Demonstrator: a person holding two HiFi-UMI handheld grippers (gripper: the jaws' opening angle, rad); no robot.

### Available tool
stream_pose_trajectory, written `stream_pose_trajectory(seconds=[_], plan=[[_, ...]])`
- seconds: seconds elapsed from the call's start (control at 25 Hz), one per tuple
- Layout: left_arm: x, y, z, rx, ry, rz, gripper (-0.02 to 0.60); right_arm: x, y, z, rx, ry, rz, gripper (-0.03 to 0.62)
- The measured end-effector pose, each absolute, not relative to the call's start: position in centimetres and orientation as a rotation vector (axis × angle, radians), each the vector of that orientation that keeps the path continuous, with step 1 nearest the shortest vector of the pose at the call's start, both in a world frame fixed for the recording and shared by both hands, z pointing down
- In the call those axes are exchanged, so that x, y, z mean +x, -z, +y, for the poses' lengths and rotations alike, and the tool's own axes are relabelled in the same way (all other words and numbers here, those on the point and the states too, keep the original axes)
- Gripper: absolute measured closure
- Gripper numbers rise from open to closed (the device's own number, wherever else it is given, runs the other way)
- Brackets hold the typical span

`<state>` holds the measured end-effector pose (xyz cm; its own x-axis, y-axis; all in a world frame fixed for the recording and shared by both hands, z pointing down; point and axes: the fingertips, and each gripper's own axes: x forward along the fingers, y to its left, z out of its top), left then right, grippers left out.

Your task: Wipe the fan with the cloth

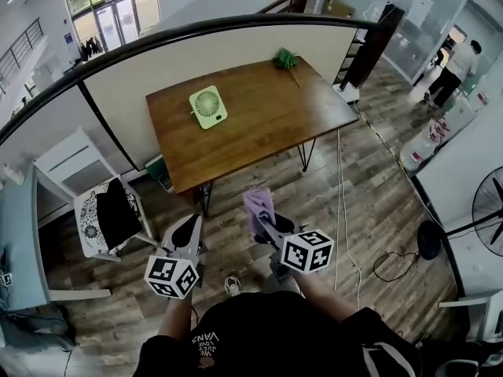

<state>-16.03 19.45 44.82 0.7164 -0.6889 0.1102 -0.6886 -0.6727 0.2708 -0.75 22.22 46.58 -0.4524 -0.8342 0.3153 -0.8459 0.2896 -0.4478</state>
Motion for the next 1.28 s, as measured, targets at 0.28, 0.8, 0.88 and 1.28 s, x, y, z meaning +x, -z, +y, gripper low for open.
stream_pose_trajectory(seconds=[0.28,0.8,0.88,1.28], plan=[[-16.6,-46.3,18.2,2.583,-0.005,-1.095,0.568,-1.1,-47.5,20.0,1.606,-0.923,-2.496,0.493],[-11.2,-47.1,10.5,2.515,-0.042,-1.209,0.568,3.5,-48.7,10.7,1.421,-0.934,-2.543,0.493],[-9.6,-47.2,9.2,2.504,-0.043,-1.224,0.568,4.7,-48.9,8.9,1.379,-0.926,-2.55,0.493],[-5.2,-47.6,4.0,2.39,-0.008,-1.427,0.568,9.2,-49.3,2.0,1.137,-0.89,-2.619,0.493]])
